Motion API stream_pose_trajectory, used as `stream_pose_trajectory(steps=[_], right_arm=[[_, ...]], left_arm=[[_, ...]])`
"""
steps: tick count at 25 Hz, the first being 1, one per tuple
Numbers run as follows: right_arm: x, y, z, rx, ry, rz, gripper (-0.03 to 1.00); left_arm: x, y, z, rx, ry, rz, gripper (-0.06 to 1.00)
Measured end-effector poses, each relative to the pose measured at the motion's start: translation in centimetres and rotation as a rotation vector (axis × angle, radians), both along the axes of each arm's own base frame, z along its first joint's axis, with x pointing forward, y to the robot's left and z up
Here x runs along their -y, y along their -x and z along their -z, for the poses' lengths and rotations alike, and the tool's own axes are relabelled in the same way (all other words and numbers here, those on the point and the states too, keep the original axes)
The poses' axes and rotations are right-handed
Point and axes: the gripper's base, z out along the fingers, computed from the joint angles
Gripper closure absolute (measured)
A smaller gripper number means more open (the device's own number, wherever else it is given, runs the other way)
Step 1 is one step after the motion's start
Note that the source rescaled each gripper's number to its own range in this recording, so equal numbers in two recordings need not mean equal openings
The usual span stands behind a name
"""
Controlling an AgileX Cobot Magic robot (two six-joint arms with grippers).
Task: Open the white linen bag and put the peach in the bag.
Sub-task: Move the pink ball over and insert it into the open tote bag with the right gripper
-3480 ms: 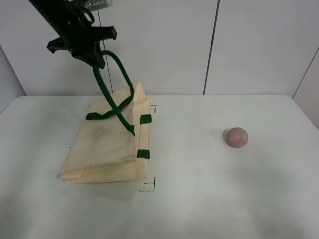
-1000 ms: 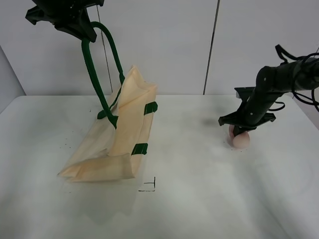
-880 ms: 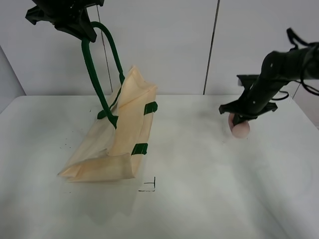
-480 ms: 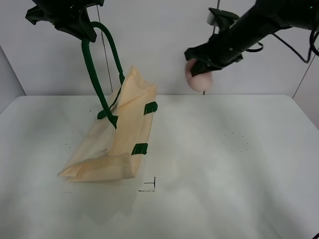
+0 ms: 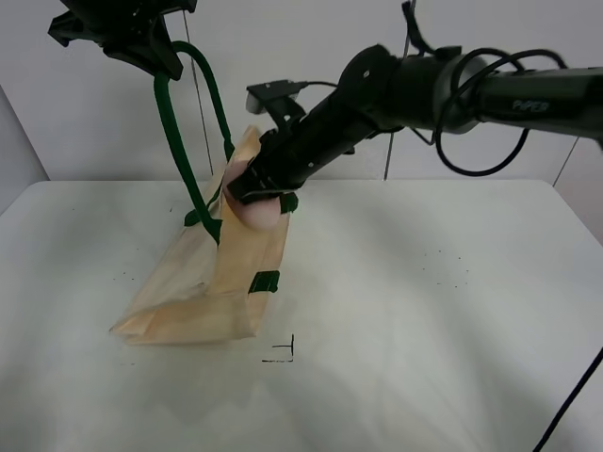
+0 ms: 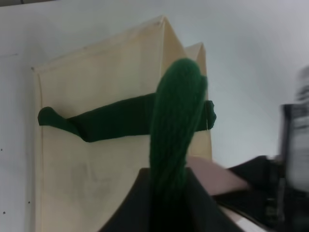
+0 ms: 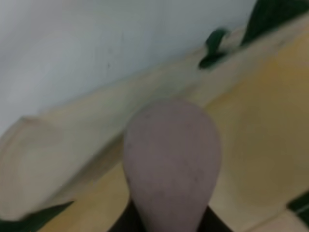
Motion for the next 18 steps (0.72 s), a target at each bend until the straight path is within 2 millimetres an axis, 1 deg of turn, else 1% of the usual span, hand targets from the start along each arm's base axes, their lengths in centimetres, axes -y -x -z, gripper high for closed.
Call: stream_pose_trajectory(steps=[6, 10, 13, 18], right_arm=[[-0.6, -0.9, 4.0, -0.05, 0.02, 0.012, 0.97], [-0.9, -1.2, 5.9, -0.058, 0.03, -0.014, 0.97], [-1.1, -1.3, 6.5, -0.034, 0.019, -0.044, 0.97], [-1.6, -1.4, 6.1, 0.03, -0.04, -0.085, 0.97]], left_arm=[[0.0, 0.0, 0.0, 0.001, -0.001, 0.002, 0.94], [0.0, 0.0, 0.0, 0.001, -0.001, 0.002, 0.94], [0.0, 0.0, 0.0, 0.0, 0.002, 0.003, 0.94], [0.1, 0.0, 0.0, -0.001, 0.004, 0.004, 0.94]])
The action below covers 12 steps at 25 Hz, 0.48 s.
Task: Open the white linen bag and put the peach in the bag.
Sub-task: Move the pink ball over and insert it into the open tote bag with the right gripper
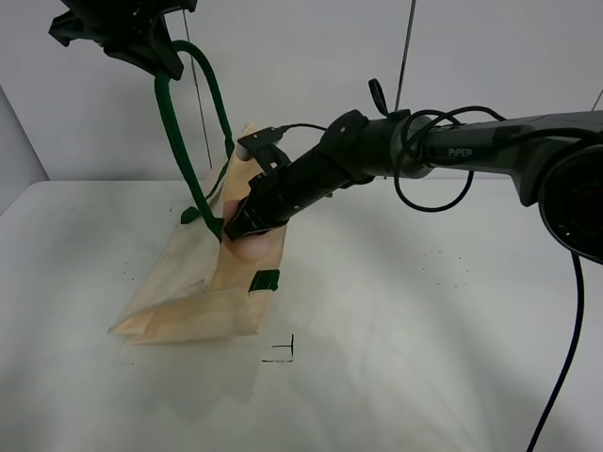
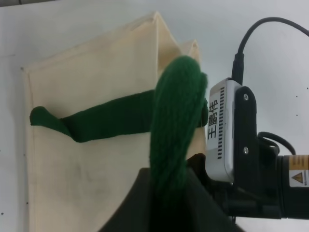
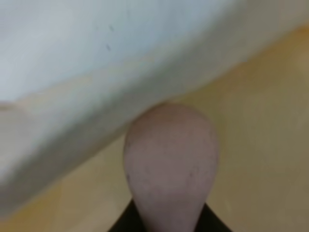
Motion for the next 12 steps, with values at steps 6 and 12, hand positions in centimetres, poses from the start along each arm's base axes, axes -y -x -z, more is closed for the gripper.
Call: stream_pose_trajectory(steps=[6, 12], right_arm=[[-0.2, -0.47, 0.22, 0.044, -0.021, 0.025, 0.81], [-0.43, -0.74, 0.17, 0.085, -0.019, 0.063, 0.05]], left_arm=[[0.05, 0.02, -0.01, -0.002, 0.006, 0.002, 0.94], [0.06, 0.02, -0.01, -0.002, 0.007, 0.002, 0.94]])
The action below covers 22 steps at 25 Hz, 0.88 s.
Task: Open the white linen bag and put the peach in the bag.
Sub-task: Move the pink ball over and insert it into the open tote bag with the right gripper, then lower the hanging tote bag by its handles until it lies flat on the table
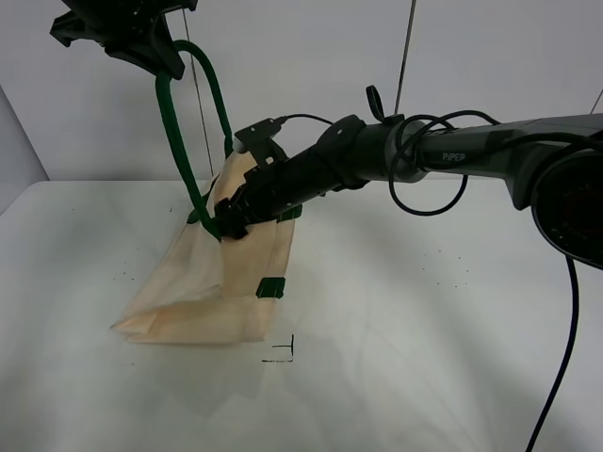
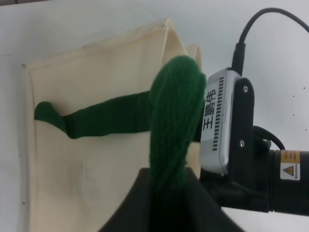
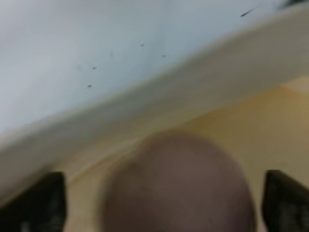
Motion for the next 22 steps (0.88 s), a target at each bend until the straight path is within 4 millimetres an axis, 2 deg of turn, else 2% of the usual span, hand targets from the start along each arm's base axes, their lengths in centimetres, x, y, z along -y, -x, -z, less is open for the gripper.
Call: stream_pose_trajectory(steps=[2, 5, 10, 15, 18, 22], right_arm=[[0.1, -0.1, -0.1, -0.004, 0.002, 0.016, 0.0], [0.3, 0.1, -0.5, -0.031, 0.017, 0.039, -0.03], [1.4, 1.1, -2.7, -0.13, 0.092, 0.075, -0.03], [4.1, 2.0, -4.3, -0.305, 0.28, 0.205, -0.03], [6.2, 1.4, -4.8, -0.349, 0.411, 0.301, -0.03], [9.0, -0.1, -5.7, -0.376, 0.427, 0.405, -0.03]], left_arm=[[0.0, 0.0, 0.0, 0.001, -0.001, 0.002, 0.94], [0.0, 0.0, 0.0, 0.001, -0.001, 0.003, 0.94], [0.0, 0.0, 0.0, 0.001, 0.0, 0.003, 0.94], [0.0, 0.0, 0.0, 0.001, 0.0, 0.003, 0.94], [0.0, 0.0, 0.0, 0.001, -0.001, 0.004, 0.94], [0.0, 0.0, 0.0, 0.001, 0.0, 0.004, 0.94]])
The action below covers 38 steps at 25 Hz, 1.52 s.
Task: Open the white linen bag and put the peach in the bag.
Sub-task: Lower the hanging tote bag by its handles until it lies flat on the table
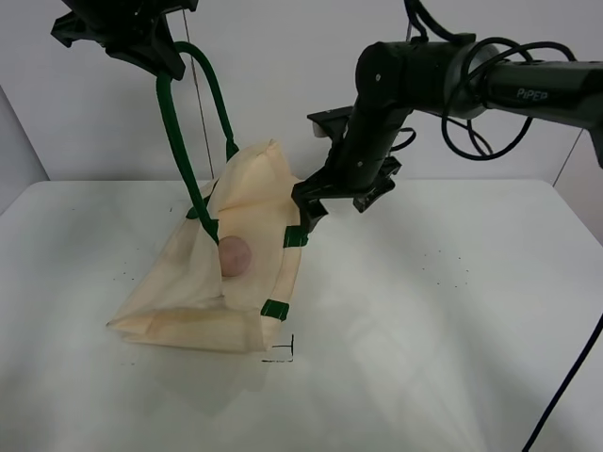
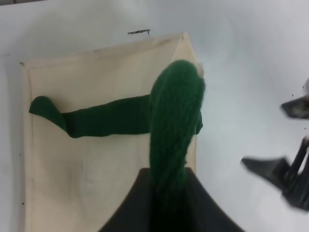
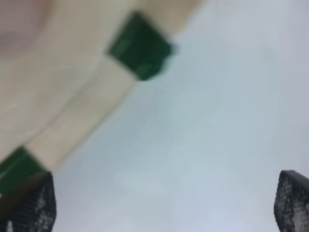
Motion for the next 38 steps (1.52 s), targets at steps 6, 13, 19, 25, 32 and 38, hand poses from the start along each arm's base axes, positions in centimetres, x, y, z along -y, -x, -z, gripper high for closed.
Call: stream_pose_trajectory(steps=[6, 13, 19, 25, 32, 38], right_arm=[[8.4, -3.1, 0.1, -0.018, 0.034, 0.196, -0.03], [19.2, -4.5, 0.2, -0.063, 0.065, 0.429, -0.03], [20.6, -3.5, 0.3, -0.176, 0.086, 0.451, -0.03], [20.5, -1.8, -1.1, -0.172, 0.084, 0.45, -0.03], [20.1, 6.6, -4.8, -0.177, 0.078, 0.438, -0.03], [20.2, 16.5, -6.9, -0.131, 0.067, 0.44, -0.03]], left_arm=[[0.0, 0.0, 0.0, 0.0, 0.0, 0.0, 0.94], [0.0, 0.0, 0.0, 0.0, 0.0, 0.0, 0.94], [0.0, 0.0, 0.0, 0.0, 0.001, 0.0, 0.94], [0.0, 0.0, 0.0, 0.0, 0.001, 0.0, 0.94], [0.0, 0.0, 0.0, 0.0, 0.002, 0.001, 0.94], [0.0, 0.0, 0.0, 0.0, 0.0, 0.002, 0.94]])
